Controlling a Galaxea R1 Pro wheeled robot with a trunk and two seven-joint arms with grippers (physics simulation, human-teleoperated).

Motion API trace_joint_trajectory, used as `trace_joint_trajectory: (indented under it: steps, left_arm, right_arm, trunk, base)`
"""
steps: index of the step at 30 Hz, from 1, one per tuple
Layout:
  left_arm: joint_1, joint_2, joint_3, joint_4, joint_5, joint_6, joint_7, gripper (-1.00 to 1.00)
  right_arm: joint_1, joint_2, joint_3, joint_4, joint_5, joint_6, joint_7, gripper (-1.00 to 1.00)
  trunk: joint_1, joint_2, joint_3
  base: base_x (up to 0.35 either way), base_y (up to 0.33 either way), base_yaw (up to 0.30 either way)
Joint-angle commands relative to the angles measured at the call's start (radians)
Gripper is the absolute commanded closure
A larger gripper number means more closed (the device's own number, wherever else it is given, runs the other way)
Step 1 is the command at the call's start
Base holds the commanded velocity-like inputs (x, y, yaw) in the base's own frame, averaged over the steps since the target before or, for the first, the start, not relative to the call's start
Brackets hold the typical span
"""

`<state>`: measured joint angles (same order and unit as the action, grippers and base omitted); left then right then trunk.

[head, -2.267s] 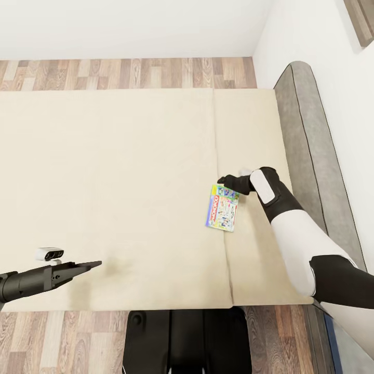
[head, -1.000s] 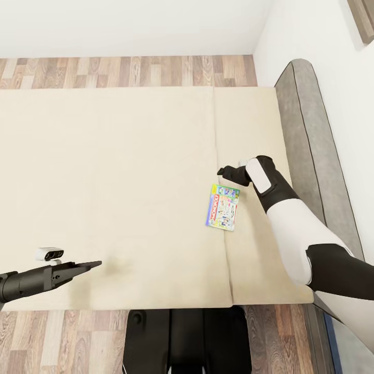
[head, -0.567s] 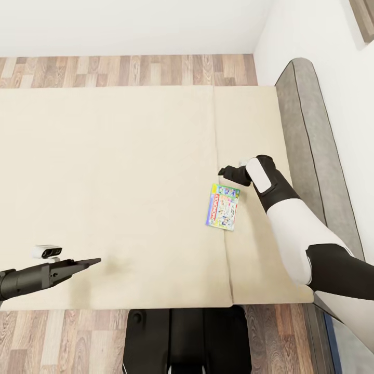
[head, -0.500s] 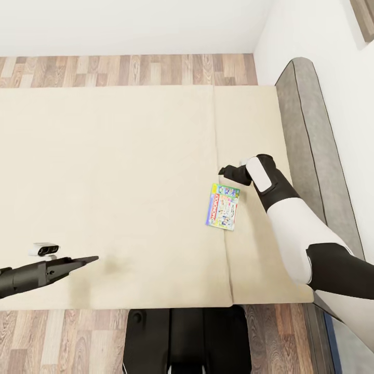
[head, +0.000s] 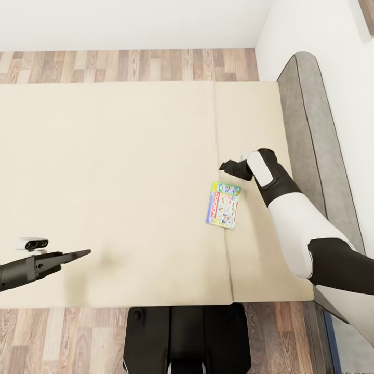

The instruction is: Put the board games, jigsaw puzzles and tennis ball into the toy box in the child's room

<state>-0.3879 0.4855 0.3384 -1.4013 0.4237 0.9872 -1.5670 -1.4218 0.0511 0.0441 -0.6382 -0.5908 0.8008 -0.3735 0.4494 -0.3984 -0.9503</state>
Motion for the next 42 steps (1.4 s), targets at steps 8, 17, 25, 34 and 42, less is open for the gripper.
trace_joint_trajectory:
  steps: [8,17,25,34,42]
  left_arm:
    - [0.000,0.000,0.007,-0.001,0.001,0.010,-0.004,-1.00]
    - [0.000,-0.001,0.007,-0.001,0.000,0.008,-0.004,-1.00]
    - [0.000,-0.001,0.007,-0.001,0.001,0.008,-0.004,-1.00]
    - [0.000,-0.001,0.007,-0.002,0.001,0.008,-0.004,-1.00]
    - [0.000,-0.002,0.007,-0.002,0.001,0.008,-0.004,-1.00]
  right_arm:
    - [-0.003,0.000,0.003,0.000,-0.011,0.001,-0.010,-1.00]
    - [-0.009,-0.006,0.003,-0.001,-0.011,0.002,-0.010,-1.00]
    - [-0.018,-0.009,0.003,-0.003,-0.011,0.004,-0.011,-1.00]
    - [-0.039,-0.010,0.003,-0.002,-0.011,0.004,-0.024,-1.00]
    - [-0.045,-0.010,0.003,0.002,-0.011,0.005,-0.039,-1.00]
  trunk:
    - [0.001,-0.002,-0.010]
    - [0.001,-0.002,-0.020]
    - [0.001,-0.002,-0.022]
    - [0.001,-0.002,-0.022]
    - [0.001,-0.002,-0.022]
  base:
    - [0.000,0.000,0.000]
    - [0.000,0.000,0.000]
    - [0.000,0.000,0.000]
    - [0.000,0.000,0.000]
    - [0.000,0.000,0.000]
